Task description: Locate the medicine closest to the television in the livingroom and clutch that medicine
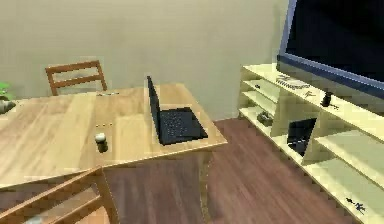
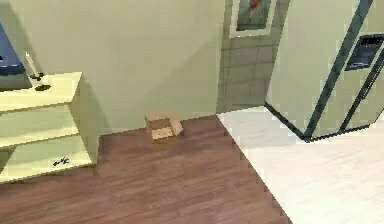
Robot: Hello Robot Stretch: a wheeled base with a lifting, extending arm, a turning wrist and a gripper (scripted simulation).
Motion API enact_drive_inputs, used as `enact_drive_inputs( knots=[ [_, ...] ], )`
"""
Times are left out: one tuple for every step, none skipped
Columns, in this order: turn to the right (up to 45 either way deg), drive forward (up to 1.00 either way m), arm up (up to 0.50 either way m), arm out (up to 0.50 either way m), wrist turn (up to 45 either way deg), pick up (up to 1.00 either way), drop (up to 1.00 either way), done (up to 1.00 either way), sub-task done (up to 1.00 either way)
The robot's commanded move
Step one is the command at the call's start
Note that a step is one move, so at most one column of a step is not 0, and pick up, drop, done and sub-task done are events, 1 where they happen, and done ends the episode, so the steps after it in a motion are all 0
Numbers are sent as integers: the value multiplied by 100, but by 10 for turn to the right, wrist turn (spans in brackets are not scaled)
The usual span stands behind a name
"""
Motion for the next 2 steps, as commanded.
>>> enact_drive_inputs(
  knots=[
    [450, 0, 0, 0, 0, 0, 0, 0, 0],
    [270, 0, 0, 0, 0, 0, 0, 0, 0]
  ],
)
